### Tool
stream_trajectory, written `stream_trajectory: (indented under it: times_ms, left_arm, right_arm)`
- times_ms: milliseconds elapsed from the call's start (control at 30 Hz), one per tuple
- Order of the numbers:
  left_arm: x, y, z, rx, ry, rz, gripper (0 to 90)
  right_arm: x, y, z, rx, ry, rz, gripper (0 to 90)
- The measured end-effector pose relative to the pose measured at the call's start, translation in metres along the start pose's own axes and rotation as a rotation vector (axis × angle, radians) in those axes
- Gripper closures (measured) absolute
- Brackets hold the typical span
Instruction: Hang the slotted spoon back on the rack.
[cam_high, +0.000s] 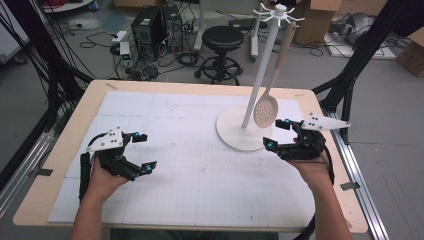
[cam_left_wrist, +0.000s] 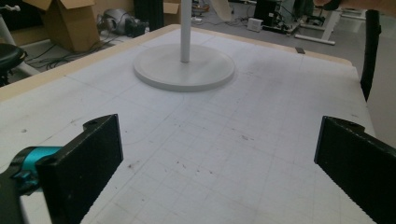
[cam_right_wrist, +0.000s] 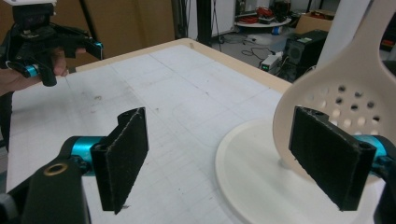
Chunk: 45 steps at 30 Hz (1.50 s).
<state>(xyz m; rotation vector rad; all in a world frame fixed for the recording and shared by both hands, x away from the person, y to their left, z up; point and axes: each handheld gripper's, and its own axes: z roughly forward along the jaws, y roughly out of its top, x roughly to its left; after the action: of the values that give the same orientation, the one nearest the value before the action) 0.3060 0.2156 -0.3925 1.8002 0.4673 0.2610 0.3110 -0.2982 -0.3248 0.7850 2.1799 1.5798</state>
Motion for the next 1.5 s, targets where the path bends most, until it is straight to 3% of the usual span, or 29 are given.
stream_trajectory:
  times_ms: [400,467,567,733,1000,1167,1500]
  left_arm:
    - [0.001,-0.003,0.002,-0.004,-0.003,-0.011,1.6]
    - [0.003,-0.005,0.001,-0.015,-0.006,-0.021,1.6]
    - [0.006,-0.009,0.000,-0.009,0.003,-0.033,1.6]
    - [0.008,-0.011,-0.001,-0.007,0.006,-0.042,1.6]
    - [0.010,-0.013,0.000,-0.007,0.008,-0.047,1.6]
    - [0.010,-0.013,0.002,-0.010,0.003,-0.047,1.6]
    - [0.010,-0.013,0.004,-0.004,-0.003,-0.044,1.7]
  right_arm:
    - [0.009,-0.052,0.007,-0.039,0.004,0.064,15.1]
    - [0.010,-0.058,0.010,-0.003,0.006,0.075,14.3]
    - [0.011,-0.063,0.008,0.010,-0.001,0.057,12.9]
    - [0.008,-0.070,0.008,-0.007,0.005,0.081,11.4]
    - [0.012,-0.075,0.018,0.023,0.028,0.080,10.1]
    - [0.009,-0.077,0.014,0.005,0.013,0.090,10.1]
    - [0.008,-0.081,0.013,0.020,0.000,0.095,10.1]
